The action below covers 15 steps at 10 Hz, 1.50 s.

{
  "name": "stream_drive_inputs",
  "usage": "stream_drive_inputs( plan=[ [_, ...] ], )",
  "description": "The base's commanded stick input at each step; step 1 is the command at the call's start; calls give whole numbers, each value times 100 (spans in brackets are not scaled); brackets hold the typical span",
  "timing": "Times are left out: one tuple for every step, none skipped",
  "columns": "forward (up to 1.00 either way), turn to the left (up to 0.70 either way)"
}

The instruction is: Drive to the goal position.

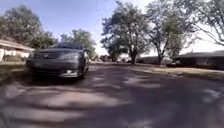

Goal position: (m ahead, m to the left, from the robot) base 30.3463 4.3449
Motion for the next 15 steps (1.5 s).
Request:
stream_drive_inputs(
  plan=[
    [100, 22],
    [100, 40],
    [100, 40],
    [100, 40],
    [100, 40],
    [100, 12],
    [100, 0],
    [100, 0],
    [100, 0],
    [100, 0],
    [100, 0],
    [100, 0],
    [100, 0],
    [100, 0],
    [100, 0]
  ],
)
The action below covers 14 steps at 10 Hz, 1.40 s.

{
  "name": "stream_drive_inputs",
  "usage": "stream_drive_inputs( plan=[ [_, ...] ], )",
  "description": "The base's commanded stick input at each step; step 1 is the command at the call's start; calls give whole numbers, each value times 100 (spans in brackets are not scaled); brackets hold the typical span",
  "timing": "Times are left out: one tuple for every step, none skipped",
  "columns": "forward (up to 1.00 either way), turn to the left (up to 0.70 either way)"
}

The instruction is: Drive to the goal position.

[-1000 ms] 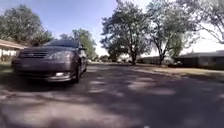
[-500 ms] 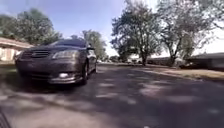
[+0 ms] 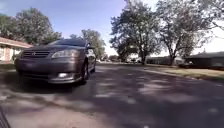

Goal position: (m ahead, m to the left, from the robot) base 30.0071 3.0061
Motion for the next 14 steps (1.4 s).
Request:
stream_drive_inputs(
  plan=[
    [100, 0],
    [100, 0],
    [100, -11],
    [100, -21],
    [100, -33],
    [100, -39],
    [100, -31],
    [100, -16],
    [100, 0],
    [100, 0],
    [100, 0],
    [100, 0],
    [100, 0],
    [100, 0]
  ],
)
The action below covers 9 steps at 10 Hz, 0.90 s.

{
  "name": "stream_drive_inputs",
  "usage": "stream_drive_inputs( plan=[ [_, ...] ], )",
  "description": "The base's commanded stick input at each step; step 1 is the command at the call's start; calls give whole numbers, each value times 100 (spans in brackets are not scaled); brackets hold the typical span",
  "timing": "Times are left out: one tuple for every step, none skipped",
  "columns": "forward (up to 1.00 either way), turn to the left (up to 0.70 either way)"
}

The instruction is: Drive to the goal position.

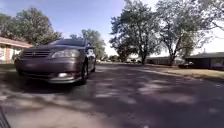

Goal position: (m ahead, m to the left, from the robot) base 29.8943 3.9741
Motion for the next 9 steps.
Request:
stream_drive_inputs(
  plan=[
    [100, 0],
    [100, 0],
    [7, 0],
    [7, 0],
    [7, 0],
    [6, 0],
    [-48, 0],
    [-76, 0],
    [-42, 0]
  ],
)
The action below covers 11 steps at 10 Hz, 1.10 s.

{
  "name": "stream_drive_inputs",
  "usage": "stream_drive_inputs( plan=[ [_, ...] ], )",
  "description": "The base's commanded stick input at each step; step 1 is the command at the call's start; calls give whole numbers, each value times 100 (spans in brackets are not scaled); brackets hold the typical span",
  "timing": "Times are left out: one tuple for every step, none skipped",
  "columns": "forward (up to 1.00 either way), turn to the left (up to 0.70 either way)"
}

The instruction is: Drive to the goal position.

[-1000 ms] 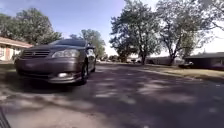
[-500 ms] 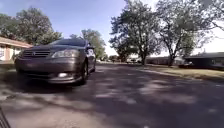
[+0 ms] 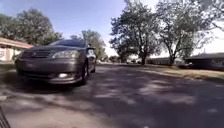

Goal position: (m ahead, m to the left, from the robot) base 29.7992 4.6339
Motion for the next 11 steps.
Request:
stream_drive_inputs(
  plan=[
    [-8, 0],
    [0, 0],
    [0, 0],
    [0, 0],
    [0, 0],
    [0, 0],
    [0, 0],
    [0, 0],
    [0, 0],
    [0, 0],
    [100, 0]
  ],
)
